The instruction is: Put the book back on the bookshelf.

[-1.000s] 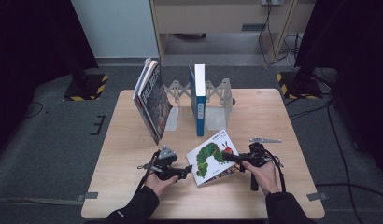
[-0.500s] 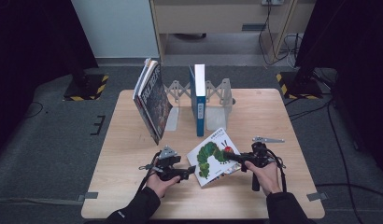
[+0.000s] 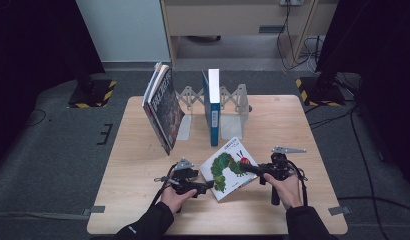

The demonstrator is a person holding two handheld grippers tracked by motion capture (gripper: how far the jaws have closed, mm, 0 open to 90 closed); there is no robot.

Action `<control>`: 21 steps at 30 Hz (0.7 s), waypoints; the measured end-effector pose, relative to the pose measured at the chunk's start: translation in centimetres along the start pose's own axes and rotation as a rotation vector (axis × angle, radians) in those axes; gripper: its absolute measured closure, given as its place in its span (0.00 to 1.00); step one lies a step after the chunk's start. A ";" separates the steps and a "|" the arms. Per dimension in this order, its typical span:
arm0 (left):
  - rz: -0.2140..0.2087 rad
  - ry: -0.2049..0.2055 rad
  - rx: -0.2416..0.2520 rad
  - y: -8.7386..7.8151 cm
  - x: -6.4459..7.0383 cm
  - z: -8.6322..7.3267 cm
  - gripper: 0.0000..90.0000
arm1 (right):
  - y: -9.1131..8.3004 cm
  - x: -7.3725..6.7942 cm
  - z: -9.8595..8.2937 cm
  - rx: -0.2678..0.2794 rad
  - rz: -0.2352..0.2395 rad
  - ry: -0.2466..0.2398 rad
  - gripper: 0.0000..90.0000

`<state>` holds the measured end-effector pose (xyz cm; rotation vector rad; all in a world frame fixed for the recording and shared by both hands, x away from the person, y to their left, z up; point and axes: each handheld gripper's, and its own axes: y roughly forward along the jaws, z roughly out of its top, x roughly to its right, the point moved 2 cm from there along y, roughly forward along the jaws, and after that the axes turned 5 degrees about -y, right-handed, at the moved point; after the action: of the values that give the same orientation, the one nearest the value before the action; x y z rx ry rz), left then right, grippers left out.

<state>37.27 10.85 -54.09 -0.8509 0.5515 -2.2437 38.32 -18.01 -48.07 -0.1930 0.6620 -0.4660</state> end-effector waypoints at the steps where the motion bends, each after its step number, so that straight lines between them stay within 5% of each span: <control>1: -0.001 -0.008 -0.006 0.2 -0.1 0.0 0.15 | 0.0 0.0 0.0 -0.001 0.001 0.000 0.99; 11: -0.133 -0.052 0.015 1.7 0.0 0.0 0.07 | -0.2 0.4 -0.2 -0.003 0.000 0.006 0.99; 16: -0.133 -0.078 0.031 1.8 -0.1 0.0 0.11 | -0.4 0.9 -0.5 -0.013 -0.043 0.003 0.97; 21: -0.118 -0.081 0.039 1.9 -0.1 0.1 0.15 | -0.3 1.2 -0.9 -0.053 -0.142 -0.049 0.87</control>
<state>38.27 9.59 -55.20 -0.9722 0.4292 -2.3069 38.47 -18.85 -49.29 -0.3026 0.6156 -0.5788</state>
